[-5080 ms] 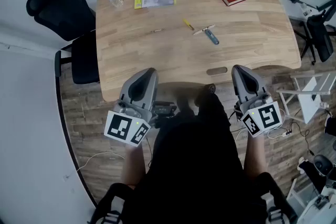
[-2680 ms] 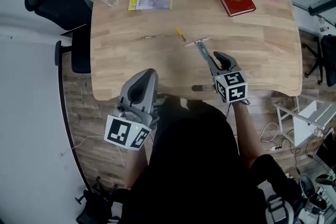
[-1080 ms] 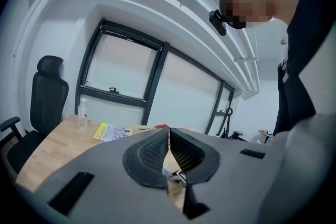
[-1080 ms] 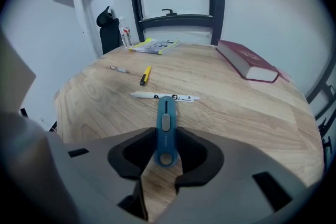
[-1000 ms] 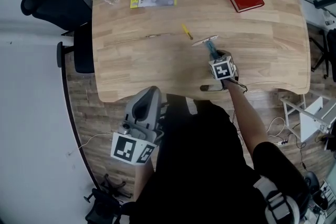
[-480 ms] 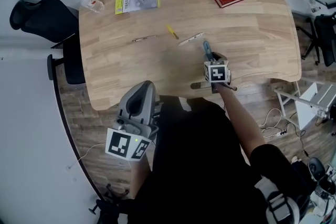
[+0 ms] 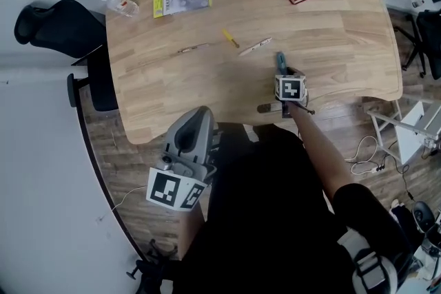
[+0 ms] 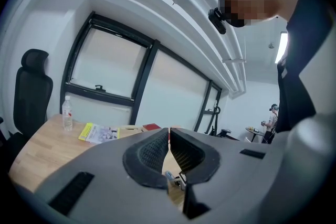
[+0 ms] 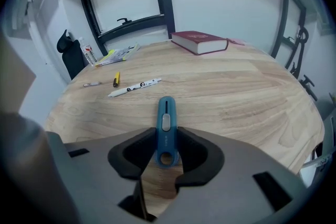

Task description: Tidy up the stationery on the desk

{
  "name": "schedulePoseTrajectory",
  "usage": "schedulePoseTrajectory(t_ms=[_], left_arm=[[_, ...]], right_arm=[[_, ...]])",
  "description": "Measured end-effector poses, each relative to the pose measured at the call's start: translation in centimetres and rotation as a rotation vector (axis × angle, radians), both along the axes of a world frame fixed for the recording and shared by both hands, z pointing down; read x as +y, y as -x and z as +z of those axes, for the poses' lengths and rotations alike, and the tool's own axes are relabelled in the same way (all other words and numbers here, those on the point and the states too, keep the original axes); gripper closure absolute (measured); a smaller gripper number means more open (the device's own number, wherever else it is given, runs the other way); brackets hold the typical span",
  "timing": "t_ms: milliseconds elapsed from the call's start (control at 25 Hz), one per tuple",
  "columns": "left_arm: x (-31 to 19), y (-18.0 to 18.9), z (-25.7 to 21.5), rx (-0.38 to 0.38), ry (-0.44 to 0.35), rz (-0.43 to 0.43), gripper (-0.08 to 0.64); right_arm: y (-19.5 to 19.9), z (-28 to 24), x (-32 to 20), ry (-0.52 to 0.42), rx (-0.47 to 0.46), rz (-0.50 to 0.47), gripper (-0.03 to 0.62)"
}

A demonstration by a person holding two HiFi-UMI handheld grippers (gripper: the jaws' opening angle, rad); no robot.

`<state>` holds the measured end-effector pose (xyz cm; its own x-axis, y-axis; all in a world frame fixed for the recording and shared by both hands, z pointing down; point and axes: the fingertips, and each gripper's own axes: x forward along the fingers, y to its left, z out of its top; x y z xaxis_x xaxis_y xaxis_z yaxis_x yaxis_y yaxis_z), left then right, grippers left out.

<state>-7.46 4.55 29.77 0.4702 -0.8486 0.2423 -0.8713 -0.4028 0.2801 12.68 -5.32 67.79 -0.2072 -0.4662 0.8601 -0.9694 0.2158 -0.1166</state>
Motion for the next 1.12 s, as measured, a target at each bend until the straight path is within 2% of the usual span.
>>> schedulePoseTrajectory(t_ms=[280,360,480,720,880,1120], left_arm=[[-0.3,0.5,-0.1,0.011,0.001,0.010,0.522],[-0.3,0.6,-0.1,0.010,0.001,0.014,0.521],[-0.4,0.9,-0.1,0.011,0.001,0.010,0.522],[-0.8,1.2,-0.1,0.011,0.002,0.013,0.522],[-1.0,1.6,-0.2,0.014,-0.002,0.012,0.522],[-1.1,2.0,-0.1,0.019,0.001,0.022,0.522]], right_arm=[[0.8,0.4,0.2,-0.004,0.001,-0.019,0.454],[1.1,0.6,0.3,-0.004,0.002,-0.026,0.400],[1.1,0.3,0.3,-0.008,0.003,-0.034,0.376],[0.8,-0.6,-0.2,-0.010,0.003,-0.016,0.375],[1.2,-2.0,-0.8,-0.051,-0.005,-0.016,0.376],[2.8,-4.4,-1.4,-0.084,-0.052,-0.009,0.387]])
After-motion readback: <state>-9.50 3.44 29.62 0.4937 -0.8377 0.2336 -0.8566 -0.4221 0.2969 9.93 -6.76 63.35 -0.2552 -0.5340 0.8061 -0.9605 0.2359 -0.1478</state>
